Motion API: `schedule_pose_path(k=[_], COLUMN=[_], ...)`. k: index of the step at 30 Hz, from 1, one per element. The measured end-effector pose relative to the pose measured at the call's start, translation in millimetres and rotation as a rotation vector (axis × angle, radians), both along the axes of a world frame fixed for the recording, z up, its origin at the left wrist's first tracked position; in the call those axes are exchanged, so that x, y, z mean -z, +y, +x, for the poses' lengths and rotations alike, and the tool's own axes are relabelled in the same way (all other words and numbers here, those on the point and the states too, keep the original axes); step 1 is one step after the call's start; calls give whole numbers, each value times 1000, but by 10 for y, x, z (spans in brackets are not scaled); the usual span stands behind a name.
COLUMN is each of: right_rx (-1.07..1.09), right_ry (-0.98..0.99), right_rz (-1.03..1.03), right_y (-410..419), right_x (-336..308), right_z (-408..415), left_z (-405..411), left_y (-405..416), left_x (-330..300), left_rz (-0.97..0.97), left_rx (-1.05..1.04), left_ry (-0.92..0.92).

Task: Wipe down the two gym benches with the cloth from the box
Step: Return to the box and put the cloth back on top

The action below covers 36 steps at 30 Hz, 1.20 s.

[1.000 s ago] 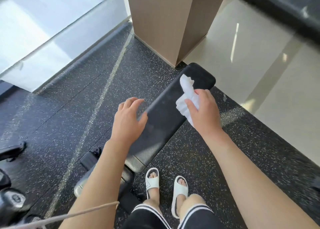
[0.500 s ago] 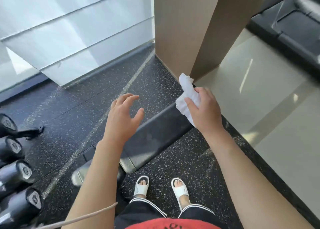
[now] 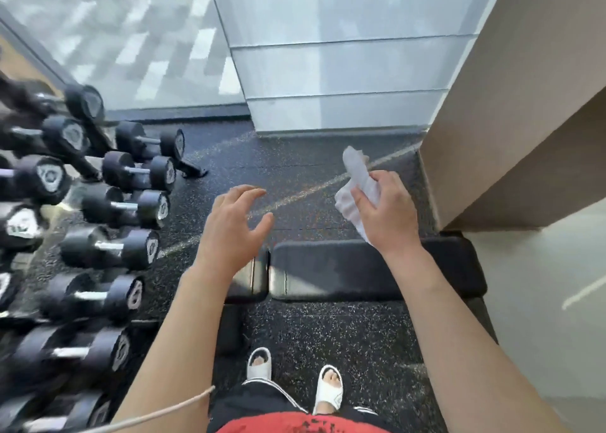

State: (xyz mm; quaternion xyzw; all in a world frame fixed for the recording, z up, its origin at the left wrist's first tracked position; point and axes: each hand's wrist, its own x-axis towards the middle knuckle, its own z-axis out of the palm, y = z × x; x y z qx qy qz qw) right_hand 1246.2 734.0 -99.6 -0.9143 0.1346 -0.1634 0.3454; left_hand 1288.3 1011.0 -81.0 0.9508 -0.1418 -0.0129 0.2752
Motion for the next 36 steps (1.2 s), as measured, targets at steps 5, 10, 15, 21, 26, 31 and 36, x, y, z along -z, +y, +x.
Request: schedule_pose_path(k=[5, 10, 15, 21, 26, 31, 36], right_rx=[-197, -354, -518, -613, -675, -753, -887], right_ry=[-10, -20, -17, -50, -68, -80, -113], right_rz=[42, 50, 66, 24, 10, -22, -41], right_y=[587, 1209, 1896, 2570, 3083, 3757, 4645], right_x=[-111, -232, -308, -366, -447, -565, -662], right_z=[86, 49, -153, -557, -1052, -1604, -2179], left_z=[-407, -921, -1502, -2189, -2780, -3560, -4486], left_y=[687, 1268, 1853, 2467, 2947, 3489, 4110], left_x=[-148, -253, -297, -239, -242, -384, -532], left_rz=[5, 20, 22, 9, -4, 39, 145], left_rx=[-197, -366, -503, -613, -669, -780, -935], left_ry=[-36, -45, -70, -87, -132, -163, -174])
